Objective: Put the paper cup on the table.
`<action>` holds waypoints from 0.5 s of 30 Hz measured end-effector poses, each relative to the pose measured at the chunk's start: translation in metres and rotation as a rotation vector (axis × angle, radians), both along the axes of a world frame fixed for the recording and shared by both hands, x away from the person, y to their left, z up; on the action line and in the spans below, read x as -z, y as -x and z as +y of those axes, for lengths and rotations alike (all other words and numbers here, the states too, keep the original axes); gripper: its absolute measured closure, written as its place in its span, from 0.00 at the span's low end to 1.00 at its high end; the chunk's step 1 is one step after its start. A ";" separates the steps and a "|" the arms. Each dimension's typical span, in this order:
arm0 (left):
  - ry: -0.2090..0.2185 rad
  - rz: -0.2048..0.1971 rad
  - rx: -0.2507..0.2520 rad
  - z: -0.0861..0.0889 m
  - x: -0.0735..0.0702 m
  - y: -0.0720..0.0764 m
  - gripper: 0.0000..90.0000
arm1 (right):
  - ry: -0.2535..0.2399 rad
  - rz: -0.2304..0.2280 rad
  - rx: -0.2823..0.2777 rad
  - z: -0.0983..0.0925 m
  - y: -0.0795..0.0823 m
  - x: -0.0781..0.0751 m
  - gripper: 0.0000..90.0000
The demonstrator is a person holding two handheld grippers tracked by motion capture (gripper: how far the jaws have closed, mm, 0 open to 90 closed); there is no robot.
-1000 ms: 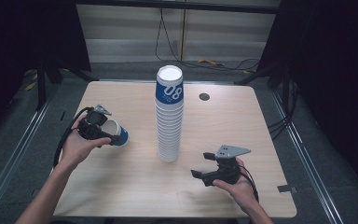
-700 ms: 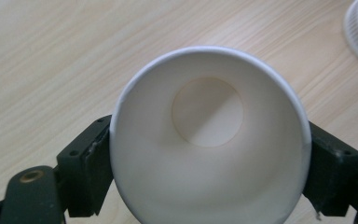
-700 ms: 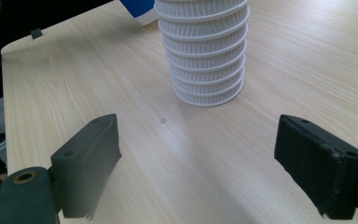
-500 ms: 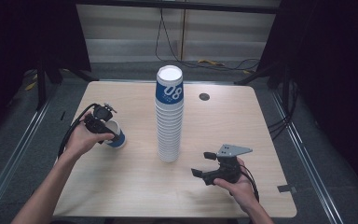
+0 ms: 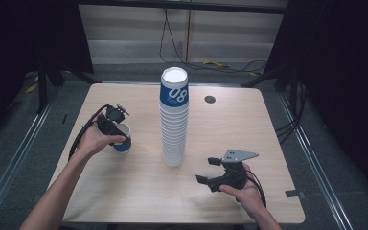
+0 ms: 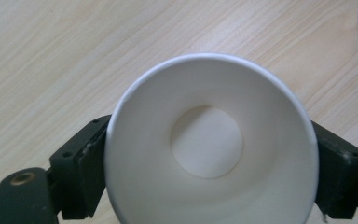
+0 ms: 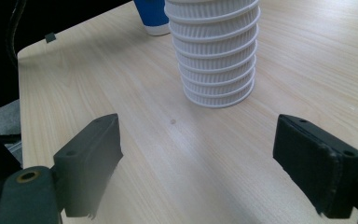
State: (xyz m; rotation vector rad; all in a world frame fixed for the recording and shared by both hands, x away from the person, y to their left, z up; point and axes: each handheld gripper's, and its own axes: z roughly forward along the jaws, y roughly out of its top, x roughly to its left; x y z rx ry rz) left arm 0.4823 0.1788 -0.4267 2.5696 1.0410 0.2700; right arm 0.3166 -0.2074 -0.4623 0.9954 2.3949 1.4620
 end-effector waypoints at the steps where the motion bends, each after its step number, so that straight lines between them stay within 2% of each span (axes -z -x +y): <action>1: 0.005 0.001 0.004 0.000 0.001 0.000 0.15 | 0.003 -0.001 0.000 0.000 0.000 0.000 0.17; 2: 0.012 0.001 -0.007 -0.001 0.003 0.001 0.15 | 0.004 -0.001 0.002 0.000 -0.001 0.000 0.17; 5: 0.014 -0.011 0.003 -0.001 0.003 0.004 0.15 | 0.003 0.001 0.008 -0.001 0.000 0.000 0.17; 8: 0.046 -0.018 -0.004 0.002 0.006 0.002 0.15 | -0.003 0.001 -0.001 0.000 -0.001 0.001 0.17; 15: 0.076 -0.082 0.010 0.006 0.012 0.005 0.15 | -0.007 0.006 -0.007 0.001 0.000 0.001 0.17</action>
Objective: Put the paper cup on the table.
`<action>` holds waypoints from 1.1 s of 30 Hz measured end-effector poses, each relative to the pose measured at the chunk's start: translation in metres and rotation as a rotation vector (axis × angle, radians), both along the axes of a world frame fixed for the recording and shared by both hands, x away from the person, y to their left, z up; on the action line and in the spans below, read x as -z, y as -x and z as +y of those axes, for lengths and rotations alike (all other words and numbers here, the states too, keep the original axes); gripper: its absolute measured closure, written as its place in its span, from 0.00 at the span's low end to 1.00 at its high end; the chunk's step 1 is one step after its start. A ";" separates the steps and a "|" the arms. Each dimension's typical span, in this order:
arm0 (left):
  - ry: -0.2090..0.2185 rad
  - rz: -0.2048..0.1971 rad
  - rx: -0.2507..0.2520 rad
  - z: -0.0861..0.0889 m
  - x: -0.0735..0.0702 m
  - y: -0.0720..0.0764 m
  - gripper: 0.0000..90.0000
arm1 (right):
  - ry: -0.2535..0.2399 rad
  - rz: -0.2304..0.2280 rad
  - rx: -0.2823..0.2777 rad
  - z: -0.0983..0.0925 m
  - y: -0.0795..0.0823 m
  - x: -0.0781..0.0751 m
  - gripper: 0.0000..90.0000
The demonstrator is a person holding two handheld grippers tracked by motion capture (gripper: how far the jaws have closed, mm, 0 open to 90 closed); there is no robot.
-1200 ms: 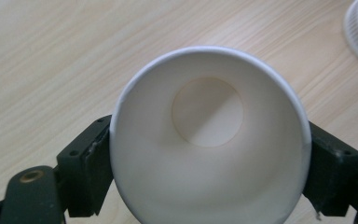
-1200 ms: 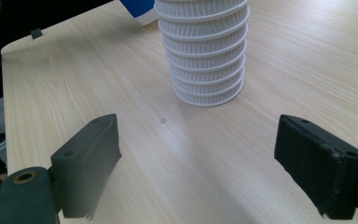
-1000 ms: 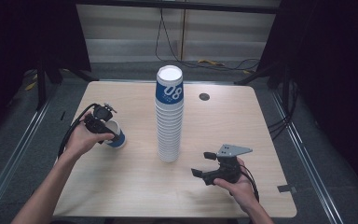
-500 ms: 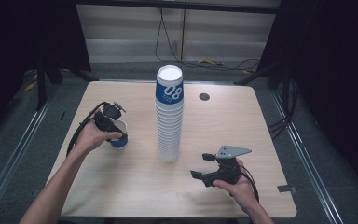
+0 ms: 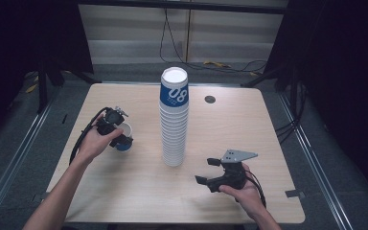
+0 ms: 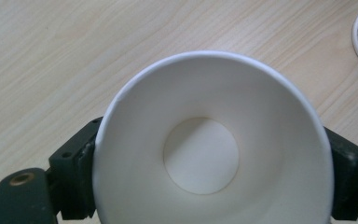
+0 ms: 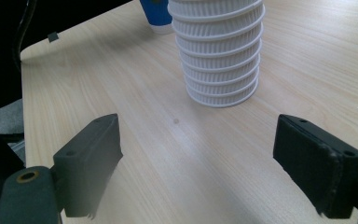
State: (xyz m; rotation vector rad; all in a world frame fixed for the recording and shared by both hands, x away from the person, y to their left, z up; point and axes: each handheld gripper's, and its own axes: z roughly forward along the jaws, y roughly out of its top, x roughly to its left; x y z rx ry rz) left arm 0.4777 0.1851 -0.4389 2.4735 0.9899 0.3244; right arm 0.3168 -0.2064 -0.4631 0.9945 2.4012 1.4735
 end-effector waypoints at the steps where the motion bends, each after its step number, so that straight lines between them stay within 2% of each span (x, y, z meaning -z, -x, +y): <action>1: 0.003 -0.009 -0.003 0.000 0.001 0.001 0.15 | -0.003 0.004 0.003 0.000 0.000 0.000 0.17; 9: 0.049 -0.038 -0.018 0.005 0.008 0.004 0.14 | 0.000 0.002 -0.003 0.001 0.001 -0.001 0.17; 11: 0.067 -0.059 -0.019 0.006 0.010 0.005 0.14 | -0.001 0.004 -0.002 0.000 0.001 0.000 0.17; 13: 0.066 -0.068 -0.024 0.007 0.014 0.006 0.14 | -0.001 0.005 -0.002 0.001 0.000 0.000 0.17; 16: 0.079 -0.055 -0.029 0.009 0.020 0.006 0.18 | 0.001 0.006 -0.007 0.002 0.001 0.000 0.17; 18: 0.091 -0.127 -0.032 0.009 0.021 0.011 0.18 | 0.000 0.008 -0.006 0.002 0.001 0.001 0.17; 19: 0.099 -0.132 -0.027 0.008 0.022 0.012 0.18 | 0.003 0.007 -0.008 0.003 0.001 0.001 0.17; 21: 0.096 -0.112 -0.026 0.008 0.022 0.013 0.18 | 0.001 0.010 -0.008 0.003 0.000 0.001 0.17; 24: 0.116 -0.162 -0.024 0.011 0.024 0.015 0.18 | 0.002 0.009 -0.008 0.003 0.000 0.001 0.17; 26: 0.120 -0.150 -0.030 0.014 0.027 0.015 0.18 | 0.003 0.008 -0.010 0.003 0.001 0.001 0.17; 30: 0.154 -0.120 -0.047 0.018 0.030 0.016 0.18 | 0.003 0.007 -0.006 0.002 0.001 0.000 0.17; 32: 0.148 -0.123 -0.037 0.020 0.031 0.017 0.18 | 0.001 0.009 -0.006 0.003 0.001 0.000 0.17; 33: 0.154 -0.119 -0.049 0.020 0.033 0.017 0.18 | 0.001 0.009 -0.007 0.003 0.000 0.001 0.16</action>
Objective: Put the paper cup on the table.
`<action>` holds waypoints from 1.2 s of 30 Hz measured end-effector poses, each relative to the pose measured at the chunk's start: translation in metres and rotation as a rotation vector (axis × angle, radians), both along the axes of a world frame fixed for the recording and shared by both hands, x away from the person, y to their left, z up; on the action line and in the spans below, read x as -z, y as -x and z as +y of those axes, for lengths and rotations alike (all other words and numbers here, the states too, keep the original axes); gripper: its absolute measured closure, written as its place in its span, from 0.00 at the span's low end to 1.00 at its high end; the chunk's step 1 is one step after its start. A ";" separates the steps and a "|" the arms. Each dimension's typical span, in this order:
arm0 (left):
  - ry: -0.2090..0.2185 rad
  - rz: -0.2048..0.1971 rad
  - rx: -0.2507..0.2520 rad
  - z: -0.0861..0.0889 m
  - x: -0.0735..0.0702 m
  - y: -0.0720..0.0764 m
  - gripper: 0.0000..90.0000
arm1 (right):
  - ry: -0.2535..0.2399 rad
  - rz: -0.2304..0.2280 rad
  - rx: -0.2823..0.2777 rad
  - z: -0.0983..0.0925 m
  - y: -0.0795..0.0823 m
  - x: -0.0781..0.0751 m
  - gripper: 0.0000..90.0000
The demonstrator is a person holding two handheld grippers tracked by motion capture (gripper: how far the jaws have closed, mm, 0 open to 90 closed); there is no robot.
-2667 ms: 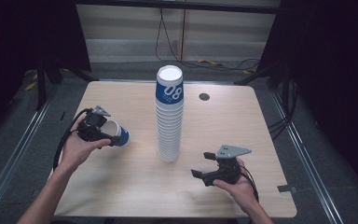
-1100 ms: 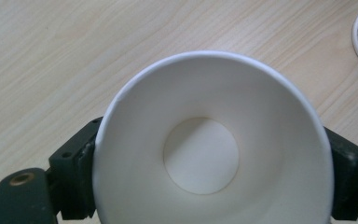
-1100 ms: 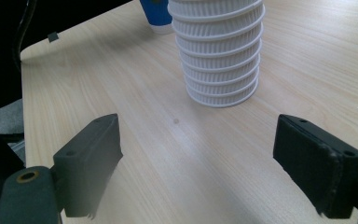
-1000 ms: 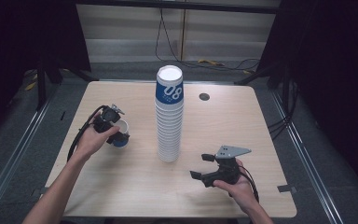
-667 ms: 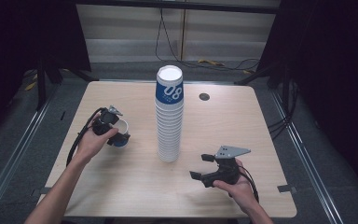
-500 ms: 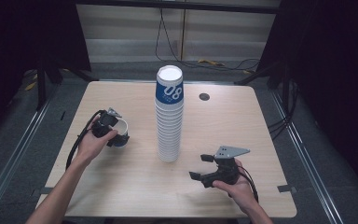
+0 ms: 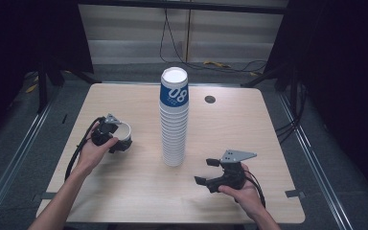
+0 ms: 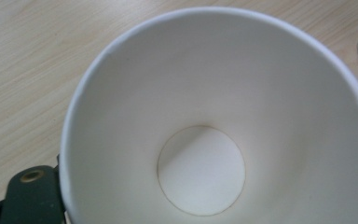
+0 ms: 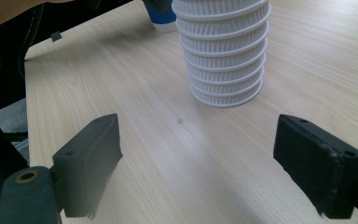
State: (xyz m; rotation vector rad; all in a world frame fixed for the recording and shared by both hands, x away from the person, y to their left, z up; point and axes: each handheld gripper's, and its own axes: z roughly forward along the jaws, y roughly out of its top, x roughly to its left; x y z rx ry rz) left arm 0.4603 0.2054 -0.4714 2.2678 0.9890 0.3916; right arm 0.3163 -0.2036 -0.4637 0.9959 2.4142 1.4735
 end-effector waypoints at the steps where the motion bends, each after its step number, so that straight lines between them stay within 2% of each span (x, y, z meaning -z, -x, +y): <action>1: -0.003 0.003 0.003 0.001 0.000 0.000 0.18 | 0.001 0.000 -0.001 0.000 0.000 0.000 0.16; 4: 0.008 0.002 -0.025 0.003 0.000 0.003 0.18 | 0.001 0.000 -0.002 0.000 0.000 0.000 0.16; 6: 0.019 0.006 -0.019 0.003 -0.001 0.006 0.18 | 0.004 0.000 -0.004 0.000 0.000 0.000 0.16; 10: 0.012 0.013 -0.016 0.003 0.001 0.008 0.18 | 0.006 -0.003 -0.002 0.001 0.000 0.000 0.16; 14: 0.029 0.041 -0.033 0.006 0.005 0.009 0.18 | 0.008 -0.002 -0.003 0.000 0.001 -0.001 0.16; 17: 0.042 0.040 -0.040 0.007 0.007 0.013 0.18 | 0.010 0.000 -0.008 0.000 0.000 0.000 0.16; 21: 0.031 0.043 -0.038 0.011 0.009 0.016 0.18 | 0.009 0.004 -0.011 0.001 0.001 0.000 0.16; 22: 0.040 0.043 -0.048 0.011 0.010 0.017 0.18 | 0.010 0.006 -0.010 0.001 0.001 0.000 0.16; 25: 0.026 0.068 -0.063 0.014 0.009 0.020 0.18 | 0.015 0.005 -0.006 0.001 0.001 0.000 0.16; 26: 0.044 0.055 -0.067 0.014 0.009 0.021 0.18 | 0.024 0.005 -0.003 0.001 0.001 0.001 0.16; 27: 0.039 0.058 -0.056 0.015 0.007 0.022 0.18 | 0.025 0.008 -0.006 0.002 0.001 0.001 0.16; 29: 0.058 0.053 -0.070 0.015 0.006 0.025 0.18 | 0.029 0.005 -0.009 0.003 0.001 0.001 0.16; 31: 0.055 0.050 -0.069 0.016 0.006 0.028 0.18 | 0.028 0.003 -0.006 0.002 0.002 0.000 0.16; 33: 0.025 0.033 -0.081 0.015 0.006 0.033 0.18 | 0.024 0.002 0.001 0.002 0.002 0.000 0.16; 34: 0.016 0.032 -0.072 0.016 0.006 0.035 0.18 | 0.026 0.000 0.005 0.001 0.002 -0.001 0.16; 36: 0.033 0.031 -0.063 0.015 0.006 0.039 0.18 | 0.027 -0.004 0.012 0.000 0.002 -0.001 0.16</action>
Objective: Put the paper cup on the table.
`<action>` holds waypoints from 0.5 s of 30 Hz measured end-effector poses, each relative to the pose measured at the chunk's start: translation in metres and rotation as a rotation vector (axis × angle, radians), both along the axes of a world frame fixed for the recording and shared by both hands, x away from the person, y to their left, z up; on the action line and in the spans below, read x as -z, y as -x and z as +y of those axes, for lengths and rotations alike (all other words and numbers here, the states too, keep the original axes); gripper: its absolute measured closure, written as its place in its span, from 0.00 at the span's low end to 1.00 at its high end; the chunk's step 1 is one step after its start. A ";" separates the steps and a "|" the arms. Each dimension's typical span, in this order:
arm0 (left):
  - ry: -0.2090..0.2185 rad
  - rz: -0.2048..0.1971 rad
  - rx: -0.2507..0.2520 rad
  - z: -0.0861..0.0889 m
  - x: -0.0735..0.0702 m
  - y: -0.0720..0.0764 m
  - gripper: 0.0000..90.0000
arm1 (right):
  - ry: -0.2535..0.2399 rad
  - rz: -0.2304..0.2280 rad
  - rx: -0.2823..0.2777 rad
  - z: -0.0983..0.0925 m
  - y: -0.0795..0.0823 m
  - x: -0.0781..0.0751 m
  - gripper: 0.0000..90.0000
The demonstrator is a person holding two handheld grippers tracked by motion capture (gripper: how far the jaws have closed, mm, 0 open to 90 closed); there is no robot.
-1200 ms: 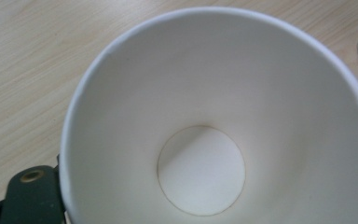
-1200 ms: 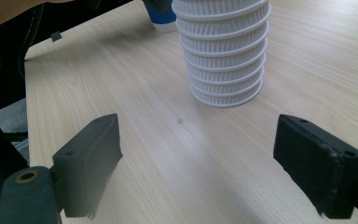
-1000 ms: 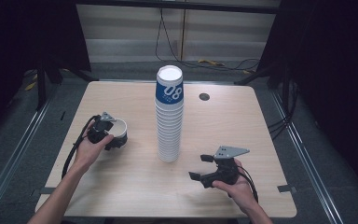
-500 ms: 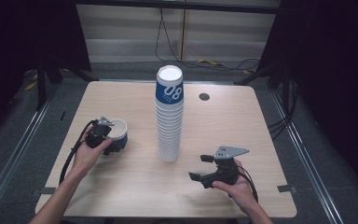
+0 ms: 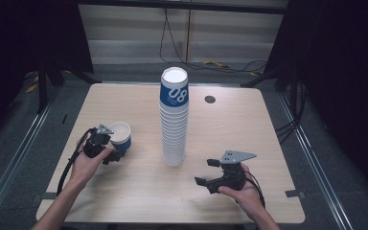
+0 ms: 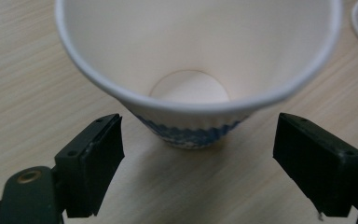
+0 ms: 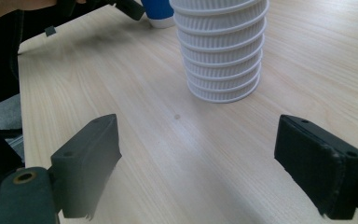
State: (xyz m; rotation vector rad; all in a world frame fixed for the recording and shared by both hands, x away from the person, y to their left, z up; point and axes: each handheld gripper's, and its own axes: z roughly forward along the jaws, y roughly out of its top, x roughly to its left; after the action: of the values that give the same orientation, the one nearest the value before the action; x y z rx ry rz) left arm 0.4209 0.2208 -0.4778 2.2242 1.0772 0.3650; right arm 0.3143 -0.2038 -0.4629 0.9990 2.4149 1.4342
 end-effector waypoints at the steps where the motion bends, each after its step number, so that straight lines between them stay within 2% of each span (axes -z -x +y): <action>1: 0.006 0.006 -0.004 0.001 0.000 0.002 0.18 | 0.000 -0.001 0.003 0.000 0.000 0.000 0.16; 3: 0.019 -0.005 -0.006 0.003 0.001 0.008 0.18 | 0.001 -0.010 0.005 -0.001 0.000 -0.001 0.16; 5: 0.028 0.005 0.000 0.006 0.000 0.012 0.18 | 0.004 -0.013 0.012 -0.002 0.002 -0.002 0.16; 7: 0.063 0.010 0.004 0.008 -0.001 0.017 0.18 | 0.001 -0.012 0.013 -0.002 0.002 -0.002 0.16; 12: 0.096 0.002 0.008 0.011 -0.004 0.031 0.18 | 0.003 -0.010 0.016 -0.002 0.000 -0.001 0.16; 15: 0.192 -0.038 0.032 0.012 -0.005 0.044 0.18 | 0.005 -0.008 0.021 -0.002 0.000 -0.001 0.16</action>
State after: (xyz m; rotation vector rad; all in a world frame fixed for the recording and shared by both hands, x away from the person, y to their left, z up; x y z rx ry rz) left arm 0.3769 0.2325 -0.4725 2.0547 1.0111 0.2768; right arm 0.3144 -0.2054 -0.4616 1.0122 2.3946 1.4215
